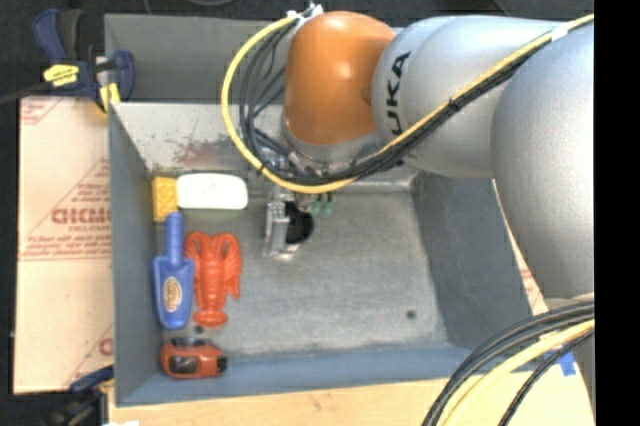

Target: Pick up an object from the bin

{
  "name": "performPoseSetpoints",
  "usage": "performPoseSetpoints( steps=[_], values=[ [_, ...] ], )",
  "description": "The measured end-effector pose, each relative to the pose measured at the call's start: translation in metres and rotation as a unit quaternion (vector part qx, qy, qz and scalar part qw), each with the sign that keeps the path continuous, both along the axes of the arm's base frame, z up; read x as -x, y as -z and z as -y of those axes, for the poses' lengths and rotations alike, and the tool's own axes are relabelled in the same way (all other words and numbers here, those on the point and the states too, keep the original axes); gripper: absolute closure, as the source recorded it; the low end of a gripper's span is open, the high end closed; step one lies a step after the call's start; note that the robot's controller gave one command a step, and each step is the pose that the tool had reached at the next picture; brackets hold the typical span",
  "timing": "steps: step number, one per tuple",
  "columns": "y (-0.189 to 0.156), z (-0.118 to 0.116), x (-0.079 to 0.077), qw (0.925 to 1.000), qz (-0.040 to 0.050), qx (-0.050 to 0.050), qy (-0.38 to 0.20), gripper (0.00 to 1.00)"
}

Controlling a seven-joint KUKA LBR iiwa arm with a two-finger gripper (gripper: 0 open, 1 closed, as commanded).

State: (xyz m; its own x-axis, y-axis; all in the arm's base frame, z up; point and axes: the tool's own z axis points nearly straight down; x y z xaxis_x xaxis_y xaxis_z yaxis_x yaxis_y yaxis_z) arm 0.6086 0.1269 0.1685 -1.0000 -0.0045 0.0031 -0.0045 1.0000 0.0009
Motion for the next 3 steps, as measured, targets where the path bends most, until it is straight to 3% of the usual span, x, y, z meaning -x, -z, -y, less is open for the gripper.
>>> performPoseSetpoints(
  steps=[2, 3],
  values=[
    [-0.004, 0.002, -0.001, 1.0000, 0.0041, -0.001, 0.001, 0.00],
    [0.014, 0.029, -0.008, 0.9999, -0.0014, 0.003, -0.014, 0.00]
  ],
)
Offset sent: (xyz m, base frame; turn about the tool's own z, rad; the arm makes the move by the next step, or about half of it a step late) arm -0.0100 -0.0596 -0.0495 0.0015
